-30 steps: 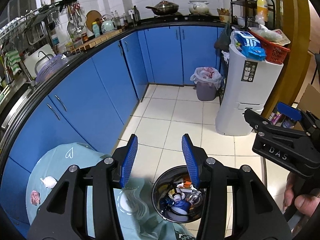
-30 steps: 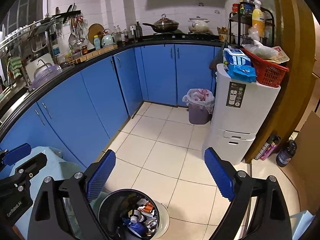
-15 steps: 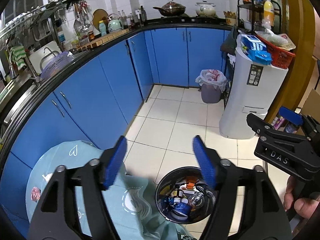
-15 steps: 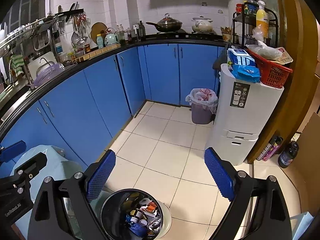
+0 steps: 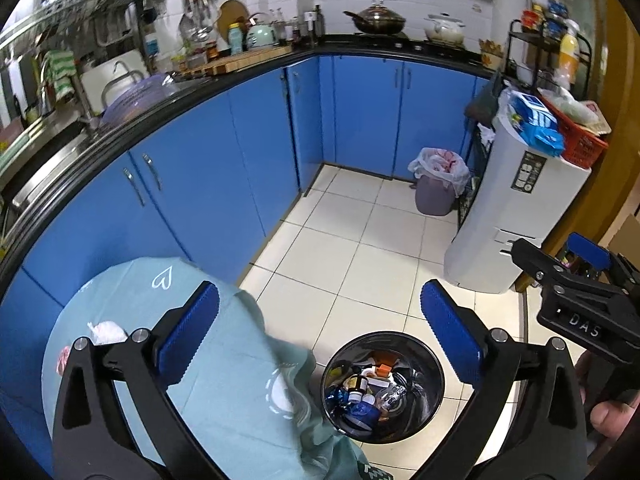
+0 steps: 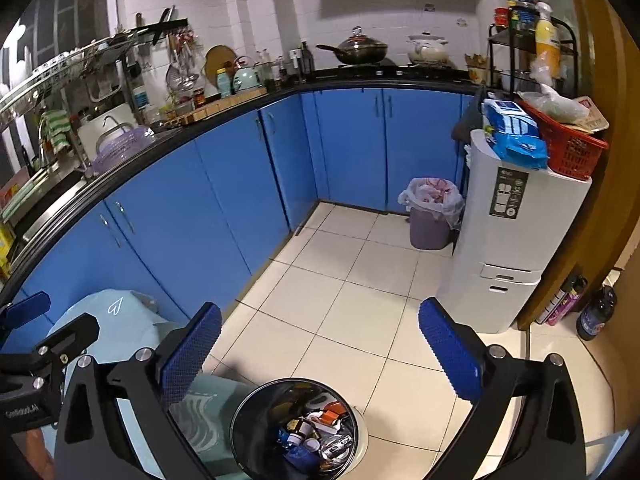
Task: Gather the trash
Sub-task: 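Move both open grippers back over the table toward the cloth and bag, then grasp the pink cloth with the left gripper while the right grasps the white bag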
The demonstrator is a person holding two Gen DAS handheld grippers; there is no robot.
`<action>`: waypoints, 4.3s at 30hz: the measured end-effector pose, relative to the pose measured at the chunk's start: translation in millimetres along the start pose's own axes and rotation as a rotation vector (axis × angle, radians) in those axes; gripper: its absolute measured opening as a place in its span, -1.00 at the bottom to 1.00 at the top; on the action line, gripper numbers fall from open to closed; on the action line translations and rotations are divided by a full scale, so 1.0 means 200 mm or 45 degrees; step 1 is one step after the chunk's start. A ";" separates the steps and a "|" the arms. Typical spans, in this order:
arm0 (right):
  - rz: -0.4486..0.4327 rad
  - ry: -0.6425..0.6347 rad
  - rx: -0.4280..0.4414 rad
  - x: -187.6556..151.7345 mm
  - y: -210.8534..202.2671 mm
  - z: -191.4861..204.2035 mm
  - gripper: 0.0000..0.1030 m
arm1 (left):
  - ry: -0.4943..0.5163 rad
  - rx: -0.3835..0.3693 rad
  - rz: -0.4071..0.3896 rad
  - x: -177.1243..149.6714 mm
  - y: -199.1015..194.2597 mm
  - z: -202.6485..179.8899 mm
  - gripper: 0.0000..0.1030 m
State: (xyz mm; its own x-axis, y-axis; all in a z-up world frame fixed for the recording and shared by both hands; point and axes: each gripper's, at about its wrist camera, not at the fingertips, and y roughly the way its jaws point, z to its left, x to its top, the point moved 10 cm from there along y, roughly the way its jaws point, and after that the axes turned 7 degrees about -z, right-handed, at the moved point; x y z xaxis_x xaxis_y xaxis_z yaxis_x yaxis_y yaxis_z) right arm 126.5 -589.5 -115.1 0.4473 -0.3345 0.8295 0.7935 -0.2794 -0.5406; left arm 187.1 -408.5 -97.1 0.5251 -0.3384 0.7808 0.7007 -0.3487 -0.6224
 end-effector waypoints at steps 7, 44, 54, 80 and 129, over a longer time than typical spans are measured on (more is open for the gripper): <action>0.015 -0.065 0.034 -0.01 0.00 0.17 0.87 | -0.088 0.074 0.006 -0.05 -0.03 0.24 0.93; 0.243 -0.478 0.476 -0.44 0.21 1.77 0.87 | -0.539 0.529 0.153 -0.73 -0.22 1.78 0.93; 0.315 -0.555 0.550 -0.58 0.30 2.06 0.87 | -0.585 0.550 0.167 -0.82 -0.16 2.00 0.93; 0.457 -0.637 0.648 -0.85 0.57 2.42 0.87 | -0.685 0.528 0.323 -1.05 0.11 2.26 0.21; 0.543 -0.765 0.739 -1.05 0.61 2.60 -0.53 | -0.704 0.505 0.341 -1.10 0.22 2.28 -0.49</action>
State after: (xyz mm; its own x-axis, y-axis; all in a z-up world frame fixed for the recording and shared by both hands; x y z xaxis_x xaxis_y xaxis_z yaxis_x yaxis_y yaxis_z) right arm 344.9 -85.6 -281.7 0.7577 0.2606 0.5983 0.5227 0.3065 -0.7955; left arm 322.7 49.3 -272.8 0.7965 0.1594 0.5833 0.5814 0.0628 -0.8112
